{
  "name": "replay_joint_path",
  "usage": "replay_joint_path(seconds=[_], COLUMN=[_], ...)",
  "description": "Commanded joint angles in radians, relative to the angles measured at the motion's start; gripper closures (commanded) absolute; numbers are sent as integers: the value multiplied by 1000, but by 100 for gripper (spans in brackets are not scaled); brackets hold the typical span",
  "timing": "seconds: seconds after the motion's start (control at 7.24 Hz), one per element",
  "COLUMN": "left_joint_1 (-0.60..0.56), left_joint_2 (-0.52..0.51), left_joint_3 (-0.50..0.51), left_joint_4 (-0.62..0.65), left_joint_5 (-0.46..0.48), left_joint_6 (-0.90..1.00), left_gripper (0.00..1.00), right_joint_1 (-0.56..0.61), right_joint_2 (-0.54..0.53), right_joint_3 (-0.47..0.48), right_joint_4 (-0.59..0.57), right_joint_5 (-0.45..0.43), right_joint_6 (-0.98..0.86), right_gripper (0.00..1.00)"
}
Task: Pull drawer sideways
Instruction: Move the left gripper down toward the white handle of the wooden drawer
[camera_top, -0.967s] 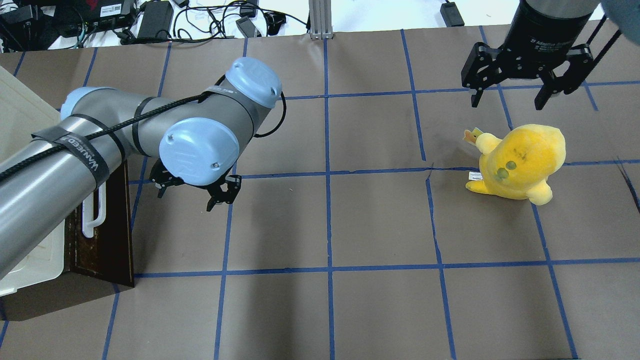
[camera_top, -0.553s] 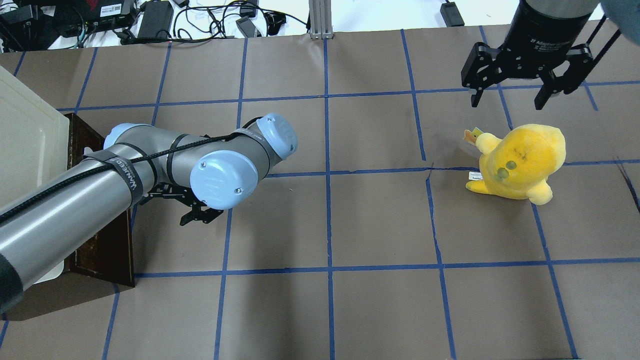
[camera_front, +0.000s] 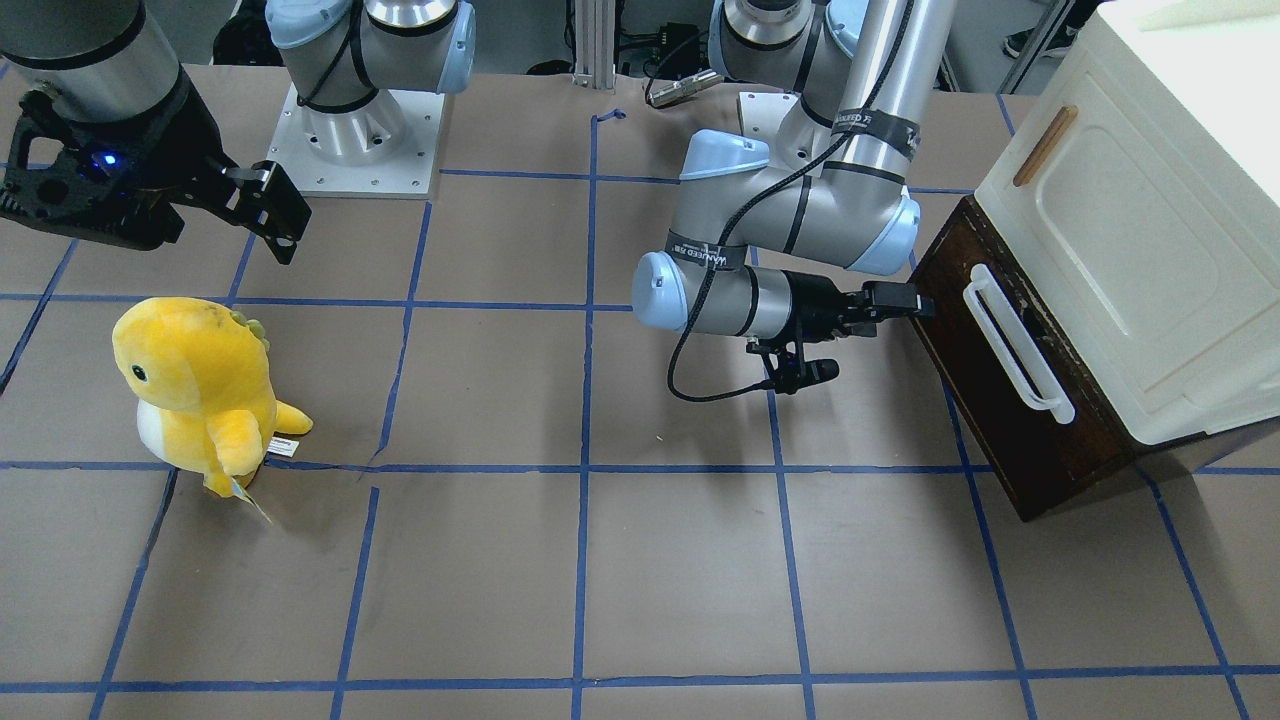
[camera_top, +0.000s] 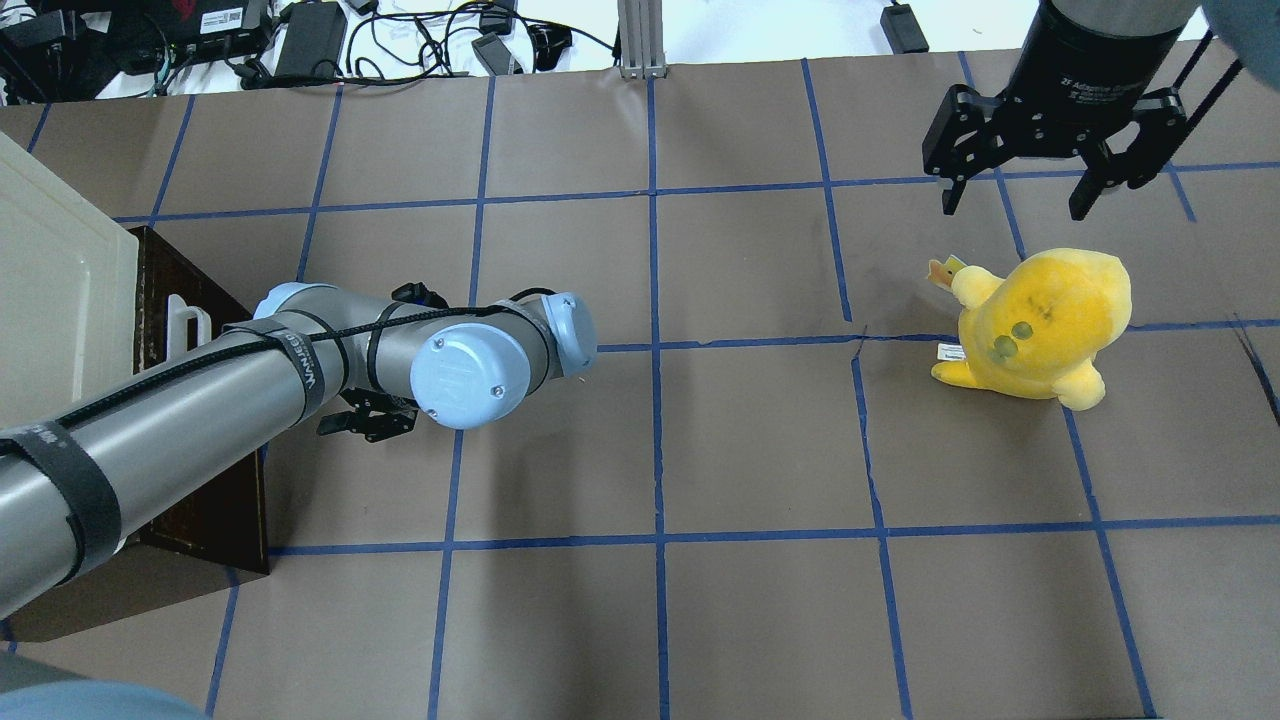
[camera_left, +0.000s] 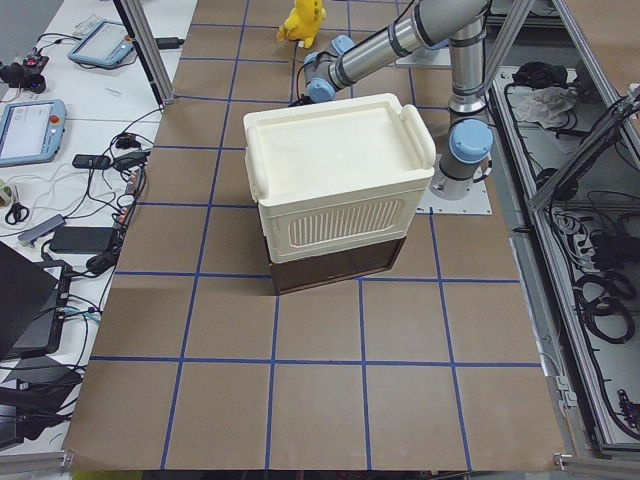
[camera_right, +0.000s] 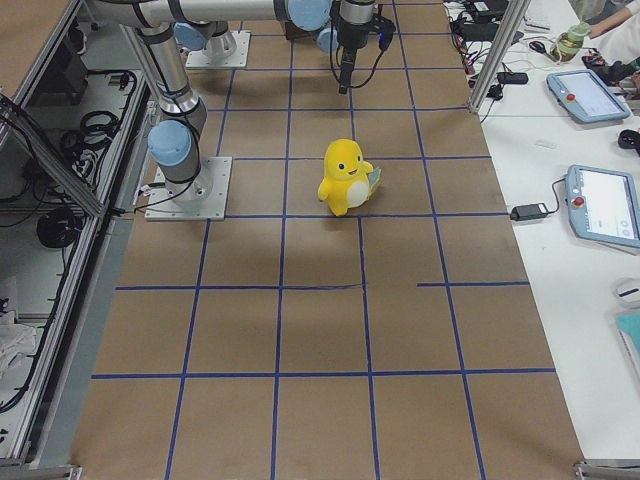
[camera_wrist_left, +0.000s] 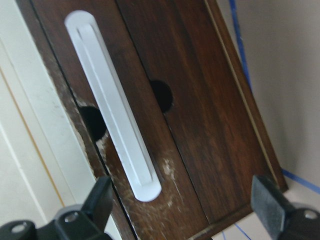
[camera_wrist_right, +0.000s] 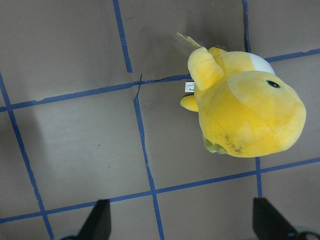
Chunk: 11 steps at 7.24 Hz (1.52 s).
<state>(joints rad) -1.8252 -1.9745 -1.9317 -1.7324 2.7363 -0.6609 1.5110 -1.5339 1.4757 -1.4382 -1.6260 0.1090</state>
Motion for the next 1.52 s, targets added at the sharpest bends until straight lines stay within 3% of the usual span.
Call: replay_joint_path(seconds=[0.0, 0.83, 0.97, 1.24, 1.38], left_joint_1=[76, 144, 145, 145, 145], left_joint_2=[-18, -15, -17, -18, -18], left_joint_3=[-1, 0, -1, -1, 0], left_joint_4=[-50, -136, -138, -139, -139], left_joint_5=[69, 181, 183, 183, 183], left_joint_6=[-9, -11, -11, -11, -11], left_gripper=[0, 3, 8, 42, 51], right_joint_1=[-2, 0, 0, 0, 0], right_joint_2=[0, 0, 0, 0, 0], right_joint_3=[0, 0, 0, 0, 0], right_joint_4=[-1, -1, -1, -1, -1], right_joint_5=[0, 0, 0, 0, 0], right_joint_6=[0, 0, 0, 0, 0], right_gripper=[0, 0, 0, 0, 0])
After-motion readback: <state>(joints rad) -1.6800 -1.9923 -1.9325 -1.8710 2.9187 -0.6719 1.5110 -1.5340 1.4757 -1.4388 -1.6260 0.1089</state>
